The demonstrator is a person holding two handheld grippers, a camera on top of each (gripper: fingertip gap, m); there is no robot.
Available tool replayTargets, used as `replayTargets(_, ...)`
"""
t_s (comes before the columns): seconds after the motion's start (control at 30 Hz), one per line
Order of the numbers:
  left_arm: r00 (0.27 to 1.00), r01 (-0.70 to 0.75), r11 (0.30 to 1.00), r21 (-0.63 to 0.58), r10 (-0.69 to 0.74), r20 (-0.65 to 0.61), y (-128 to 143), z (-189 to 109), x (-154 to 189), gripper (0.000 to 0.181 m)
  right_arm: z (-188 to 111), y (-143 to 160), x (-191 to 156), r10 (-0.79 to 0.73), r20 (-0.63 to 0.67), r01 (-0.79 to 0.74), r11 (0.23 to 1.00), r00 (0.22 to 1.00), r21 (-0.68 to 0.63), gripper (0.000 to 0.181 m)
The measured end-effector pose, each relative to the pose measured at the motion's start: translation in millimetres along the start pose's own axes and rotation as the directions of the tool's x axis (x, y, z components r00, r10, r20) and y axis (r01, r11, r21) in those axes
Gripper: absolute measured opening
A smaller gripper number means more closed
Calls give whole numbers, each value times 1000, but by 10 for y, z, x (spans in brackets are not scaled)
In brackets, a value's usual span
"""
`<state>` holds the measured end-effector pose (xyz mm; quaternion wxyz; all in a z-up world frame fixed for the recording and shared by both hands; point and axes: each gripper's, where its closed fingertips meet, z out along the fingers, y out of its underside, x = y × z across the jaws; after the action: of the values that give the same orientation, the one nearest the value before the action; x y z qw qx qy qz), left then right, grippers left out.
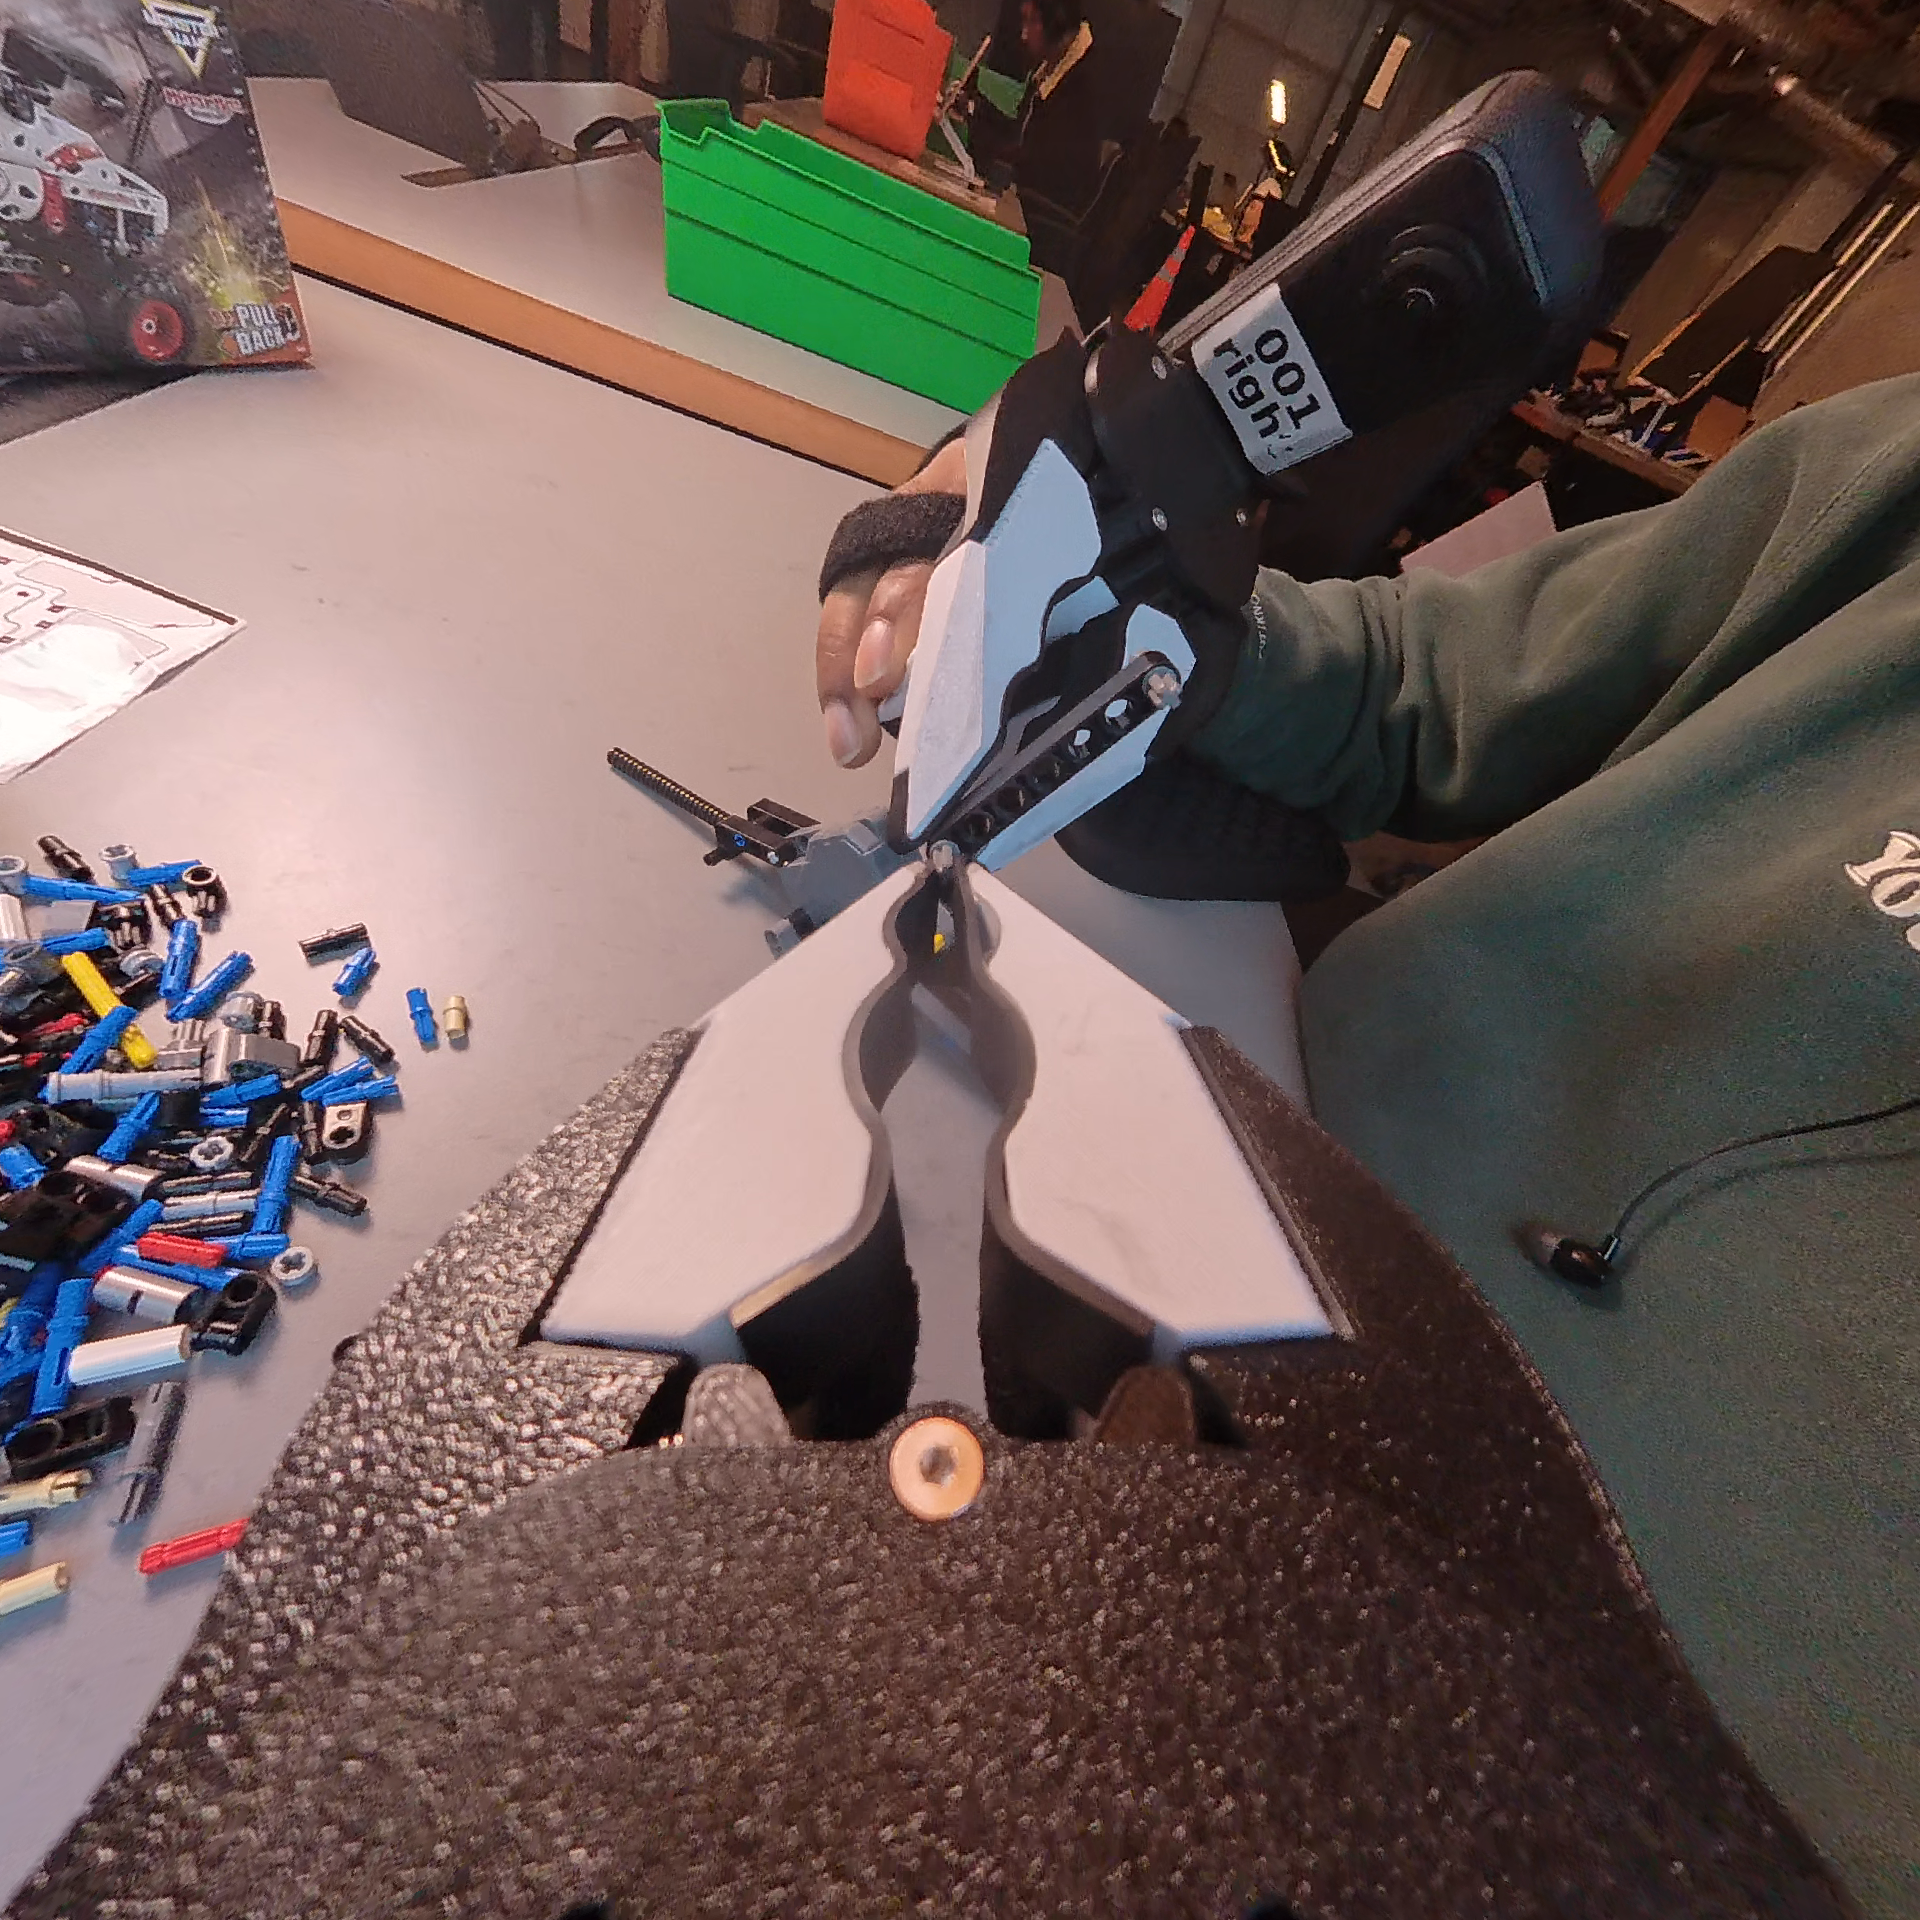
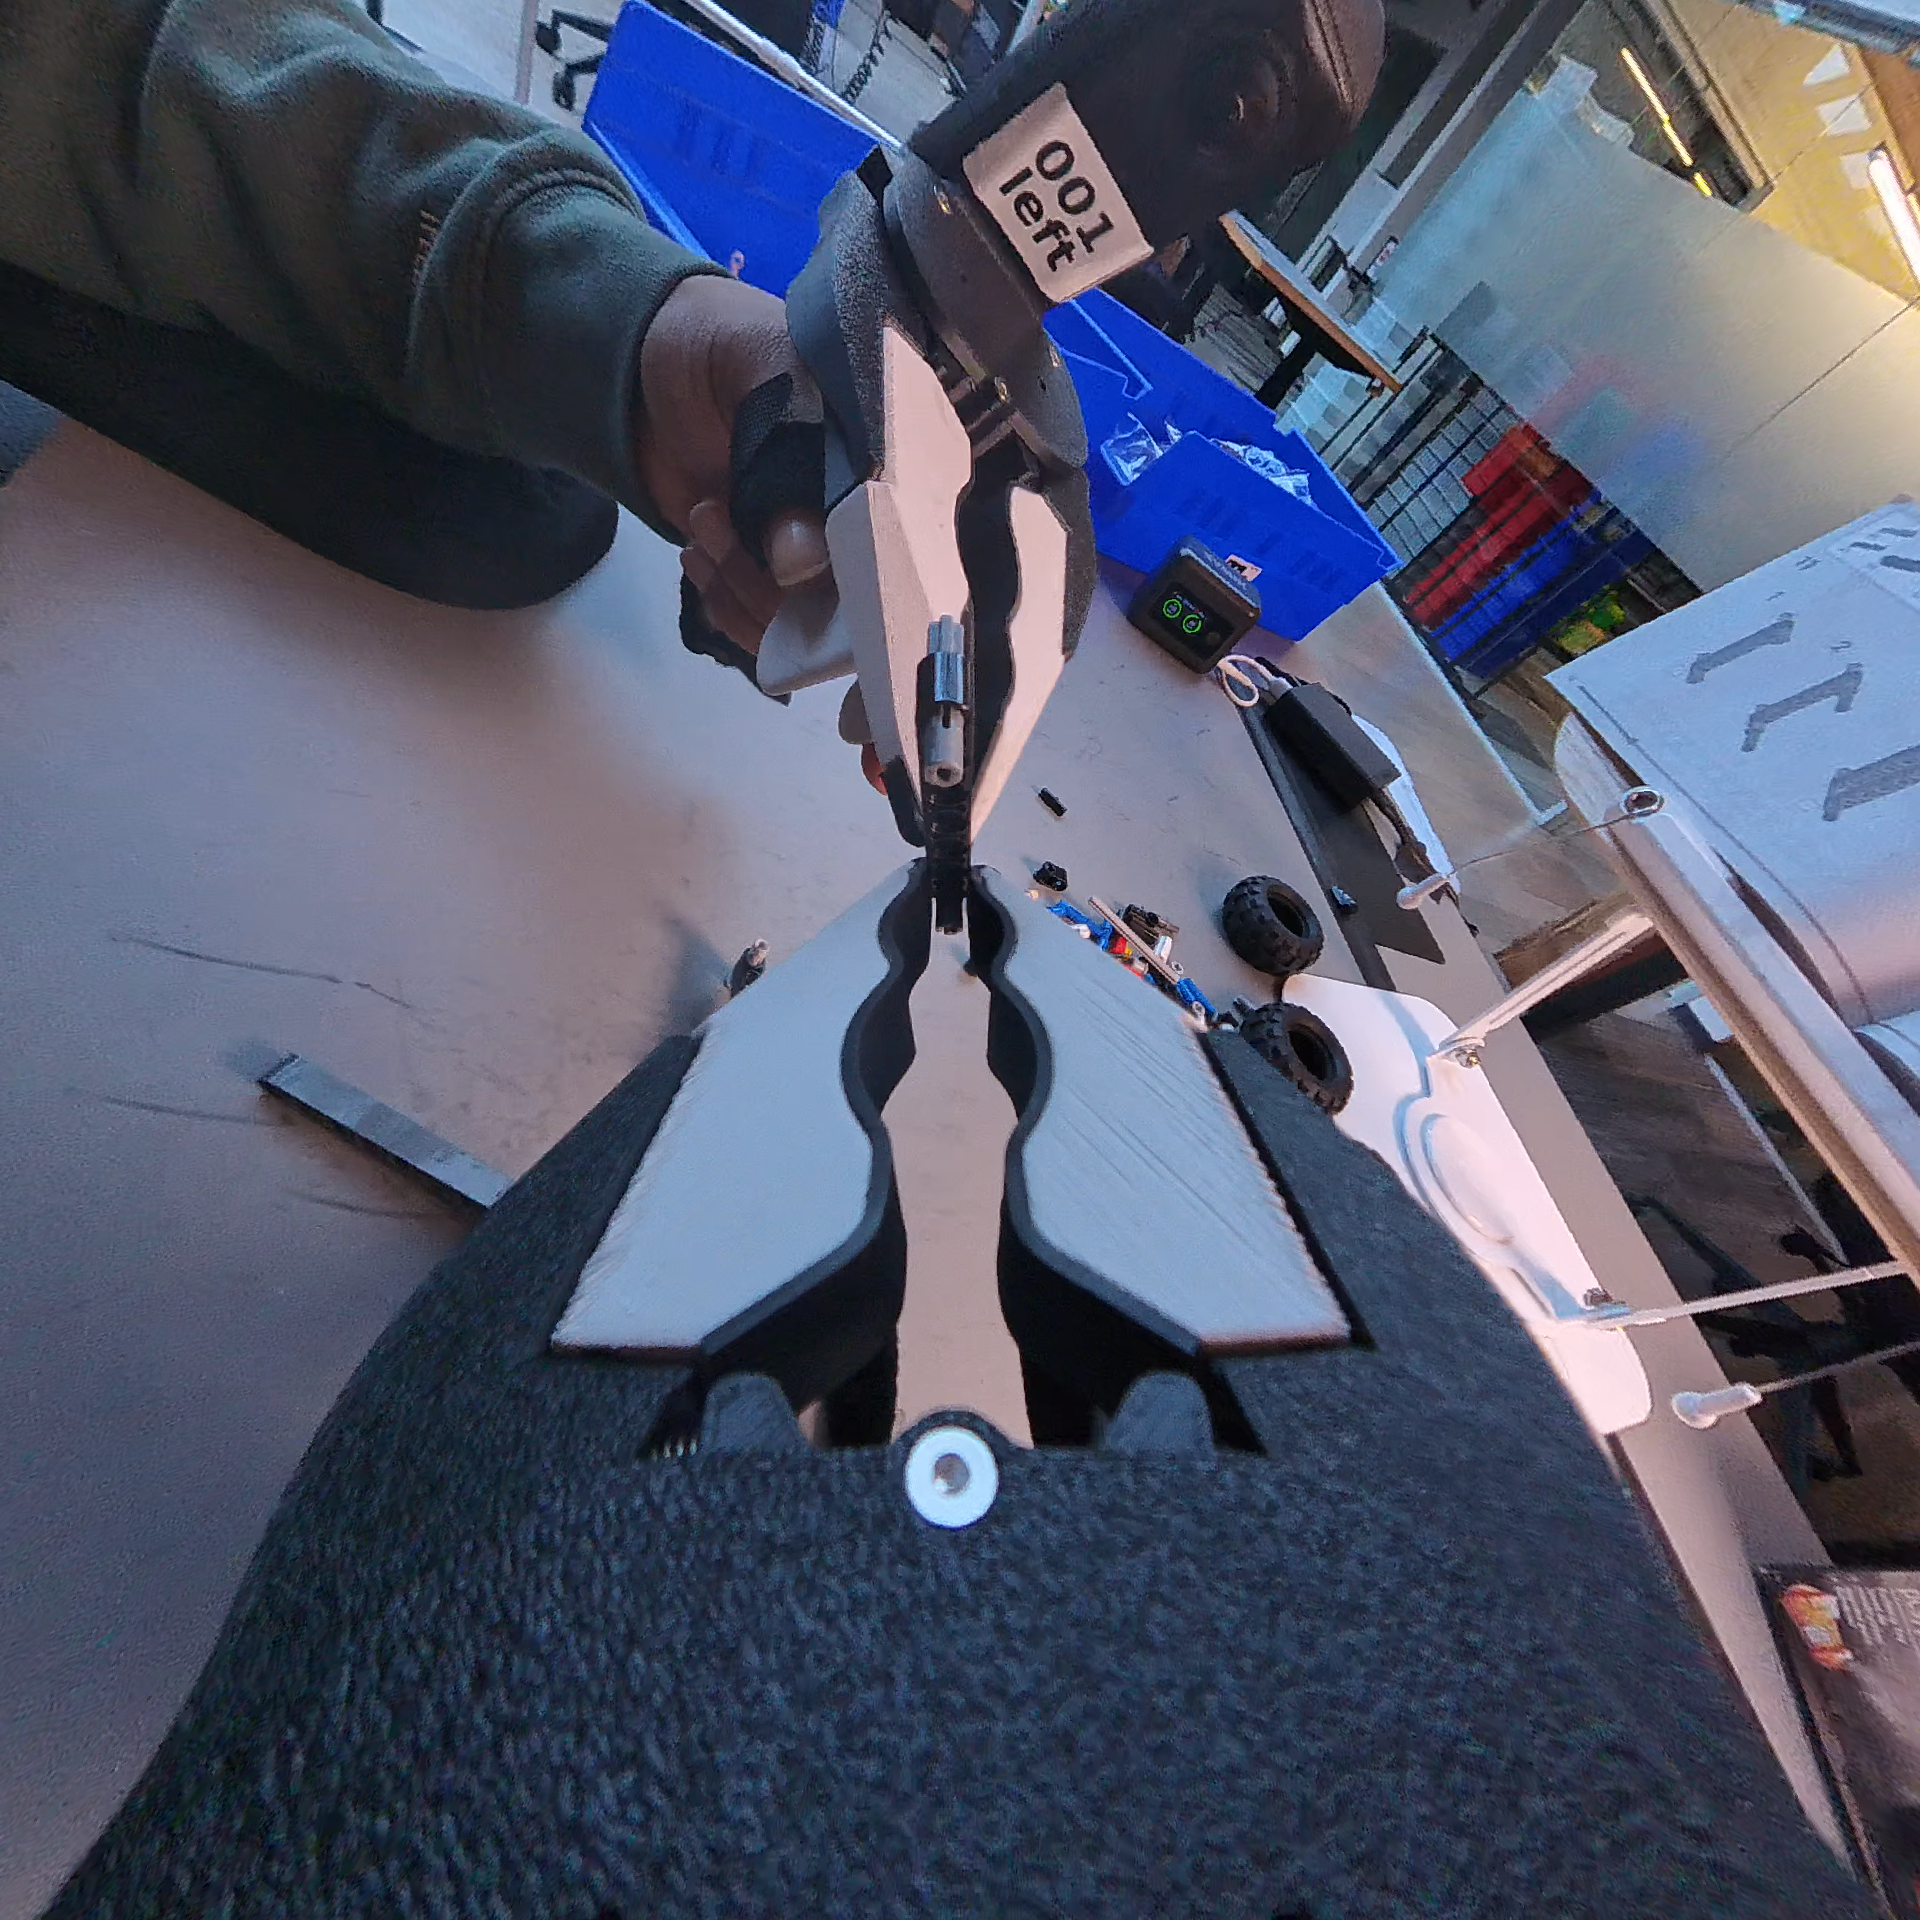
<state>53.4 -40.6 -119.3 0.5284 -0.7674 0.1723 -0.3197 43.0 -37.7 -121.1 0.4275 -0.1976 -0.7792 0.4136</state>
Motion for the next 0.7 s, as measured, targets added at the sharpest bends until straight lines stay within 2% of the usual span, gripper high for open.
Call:
replayTargets(0.13, 1000, -11, 1000, -8, 11, 16, 6, -18, -20, 0, -23, 41, 12, 22, 10, -22, 1000, 1000, -9, 6)
replayTargets(0.17, 999, -5, 999, 40, 3, 39, -67, -135, -80, 0, -84, 199, 108, 3, -28, -5, 997, 1000, -76, 6)
replayTargets(0.2, 998, 16, 995, 99, -21, 56, -171, -322, -153, 0, -183, 309, 217, 37, -58, -42, 996, 998, -82, 6)
replayTargets(0.23, 995, 0, 994, 112, -12, 103, -207, -475, -247, 0, -265, 335, 268, 113, -54, -115, 992, 992, -49, 6)
replayTargets(0.27, 990, -15, 995, 96, 1, 143, -191, -543, -324, 0, -294, 337, 288, 126, -59, -129, 991, 990, -41, 6)
replayTargets(0.4, 995, 39, 998, 40, -42, 89, -14, -300, -312, 0, -119, 213, 174, 56, -38, -57, 998, 998, -32, 6)
replayTargets(0.47, 997, 68, 997, 26, -69, 44, 29, -142, -228, 17, -74, 160, 108, 47, -23, -47, 999, 999, -13, 6)
replayTargets(0.5, 997, 79, 997, 24, -79, 24, 35, -77, -183, 20, -59, 148, 76, 35, -20, -35, 999, 999, -15, 6)
replayTargets(0.7, 994, 108, 994, 29, -107, -26, 10, 75, -57, 4, -25, 97, -1, -42, -45, 41, 999, 998, -25, 6)
